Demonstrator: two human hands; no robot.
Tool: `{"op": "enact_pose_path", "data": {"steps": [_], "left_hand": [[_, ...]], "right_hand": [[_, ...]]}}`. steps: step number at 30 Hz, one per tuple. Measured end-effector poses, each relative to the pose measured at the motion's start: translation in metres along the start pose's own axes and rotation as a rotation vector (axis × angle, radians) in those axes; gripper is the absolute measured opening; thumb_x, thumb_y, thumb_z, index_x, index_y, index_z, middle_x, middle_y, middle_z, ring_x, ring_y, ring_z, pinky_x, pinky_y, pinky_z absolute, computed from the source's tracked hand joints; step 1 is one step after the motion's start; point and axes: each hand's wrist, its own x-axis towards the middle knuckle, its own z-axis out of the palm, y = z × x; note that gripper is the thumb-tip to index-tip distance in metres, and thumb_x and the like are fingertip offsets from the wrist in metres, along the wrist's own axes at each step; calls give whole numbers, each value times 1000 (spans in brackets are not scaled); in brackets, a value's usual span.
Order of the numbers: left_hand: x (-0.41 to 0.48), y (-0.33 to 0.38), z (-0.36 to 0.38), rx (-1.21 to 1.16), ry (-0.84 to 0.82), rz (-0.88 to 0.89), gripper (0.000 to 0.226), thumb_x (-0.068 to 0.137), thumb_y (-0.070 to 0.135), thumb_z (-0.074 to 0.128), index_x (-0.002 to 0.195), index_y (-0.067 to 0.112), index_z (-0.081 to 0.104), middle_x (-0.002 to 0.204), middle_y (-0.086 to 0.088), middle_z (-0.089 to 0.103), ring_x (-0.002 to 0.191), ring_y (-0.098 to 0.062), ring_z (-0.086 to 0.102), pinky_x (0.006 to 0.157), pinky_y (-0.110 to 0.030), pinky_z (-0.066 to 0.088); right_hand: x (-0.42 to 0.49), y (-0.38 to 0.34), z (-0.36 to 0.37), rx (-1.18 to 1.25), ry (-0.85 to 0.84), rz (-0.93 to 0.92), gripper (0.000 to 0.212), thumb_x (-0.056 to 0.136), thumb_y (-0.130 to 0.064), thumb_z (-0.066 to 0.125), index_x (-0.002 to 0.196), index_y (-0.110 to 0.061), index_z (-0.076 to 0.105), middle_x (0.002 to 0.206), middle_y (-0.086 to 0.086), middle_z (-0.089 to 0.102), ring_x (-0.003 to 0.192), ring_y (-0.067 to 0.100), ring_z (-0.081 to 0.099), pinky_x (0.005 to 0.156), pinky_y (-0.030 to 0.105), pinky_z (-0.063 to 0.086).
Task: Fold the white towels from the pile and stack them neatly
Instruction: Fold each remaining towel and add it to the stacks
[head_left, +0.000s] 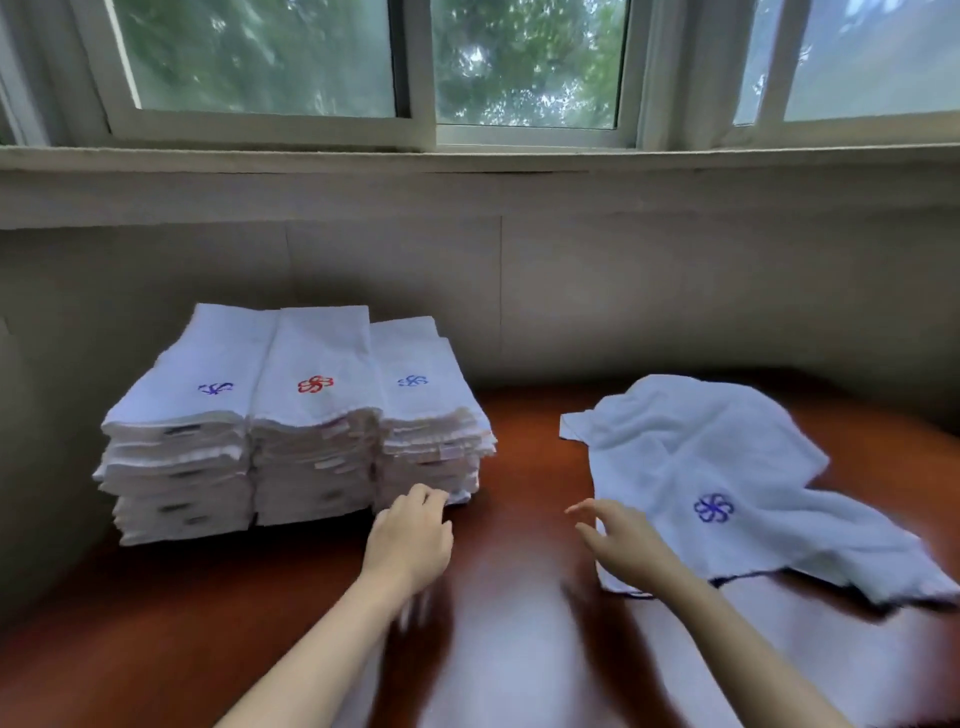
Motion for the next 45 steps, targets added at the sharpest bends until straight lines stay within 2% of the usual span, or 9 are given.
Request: {"op": "enact_pose_path", "data": {"steps": [6,12,21,27,29,32,35,38,45], "left_hand": [[8,103,53,-167,-175,167,40,97,27,41,136,21,43,135,-1,42,122,-24,45,97,-35,41],[33,180,85,-292,-321,369,49,84,19,49,132,24,51,139,-1,41,129,-22,38,107,-32,33],[40,153,71,-405,-173,360,13,79,11,54,90,17,56,96,5,49,98,-24,52,79,-34,44],[18,150,33,-761,-52,301,77,73,6,74,138,26,39,121,11,52,108,-5,51,90,-5,34],[16,158,22,-753,-37,274,64,78,10,65,135,32,46,116,6,62,102,-11,58,90,-21,45],[16,157,8,-526,-24,224,8,84,25,53,87,26,60,84,8,64,85,-22,61,73,-37,51],[19,141,1,-531,-5,172,19,80,31,52,69,16,53,68,3,59,75,-28,57,64,-37,44],[20,130,-9,-654,69,134,36,64,48,33,62,17,50,61,4,56,64,-20,54,54,-33,39],[23,137,-18,-743,134,146,26,90,18,42,66,18,52,64,7,56,65,-16,49,56,-29,32]], "right_hand": [[-36,102,-26,-185,93,331,38,93,-20,45,131,-17,51,133,7,54,125,23,46,102,30,36],[-40,121,-15,-372,119,285,28,95,-20,37,122,-20,48,123,4,52,121,21,44,98,34,31],[-32,78,-30,-138,421,176,17,90,-3,40,101,-12,49,103,11,60,105,29,51,84,31,33],[-45,27,-39,144,490,-102,14,96,-18,49,95,-9,58,84,12,67,83,35,57,63,32,27],[-48,17,-37,249,486,-134,14,96,-19,51,94,-10,62,80,8,68,79,30,60,64,27,30],[-49,13,-39,475,499,-72,10,90,-23,61,98,-19,57,70,-9,58,67,7,56,62,13,38],[-56,26,-39,482,265,-20,52,78,-23,70,122,-28,42,101,-7,56,93,2,54,81,9,41],[-57,55,-32,-79,109,185,89,73,-25,65,146,-35,15,143,0,33,135,26,30,111,45,27],[-37,110,-56,-130,426,692,68,87,-23,47,147,-40,20,139,13,38,125,34,35,107,47,26]]}}
